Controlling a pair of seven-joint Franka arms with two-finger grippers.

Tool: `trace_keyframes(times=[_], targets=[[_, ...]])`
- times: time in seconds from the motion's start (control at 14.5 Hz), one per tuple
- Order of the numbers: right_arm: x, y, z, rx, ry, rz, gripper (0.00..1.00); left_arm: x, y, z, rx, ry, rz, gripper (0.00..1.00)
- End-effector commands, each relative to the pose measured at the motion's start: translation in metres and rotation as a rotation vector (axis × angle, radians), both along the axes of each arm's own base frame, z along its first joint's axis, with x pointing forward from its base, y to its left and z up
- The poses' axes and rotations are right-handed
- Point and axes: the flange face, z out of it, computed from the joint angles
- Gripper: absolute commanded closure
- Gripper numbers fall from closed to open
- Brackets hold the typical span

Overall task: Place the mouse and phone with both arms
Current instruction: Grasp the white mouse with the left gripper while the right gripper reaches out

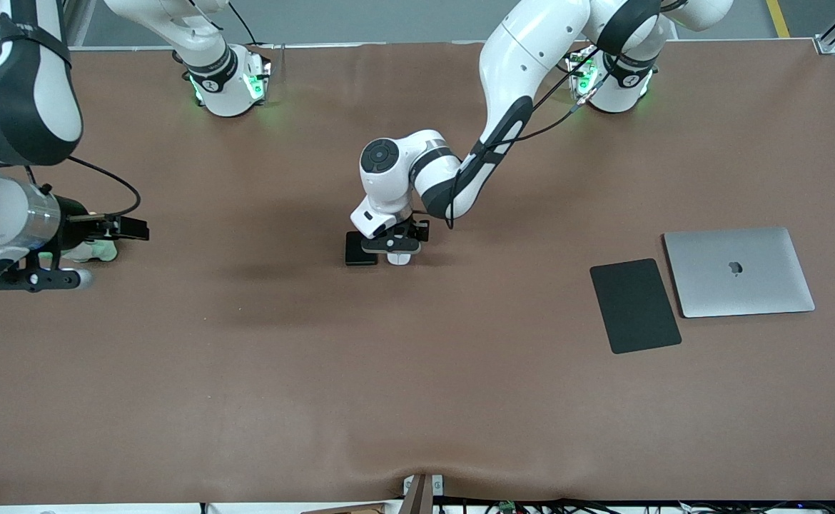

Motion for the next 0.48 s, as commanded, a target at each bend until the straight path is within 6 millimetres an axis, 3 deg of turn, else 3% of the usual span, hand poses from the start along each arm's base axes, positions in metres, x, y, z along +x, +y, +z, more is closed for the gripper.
trace_keyframes(times=[0.0,0.14,0.28,0.41], targets=[[0.005,0.010,-0.006,0.015,0.008,0.001,0.00,0.003,-0.007,0.009,-0.015,-0.033,0.009,1.00],[0.006,0.014,-0.015,0.044,0.025,-0.005,0.00,0.008,-0.004,0.016,-0.015,-0.035,0.018,1.00],[0.009,0.020,-0.021,0.100,0.034,-0.018,0.00,0.015,0.001,0.038,-0.015,-0.044,0.030,1.00],[0.012,0.025,-0.024,0.116,0.019,-0.019,0.00,0.042,0.023,0.070,-0.006,-0.052,0.073,1.00]])
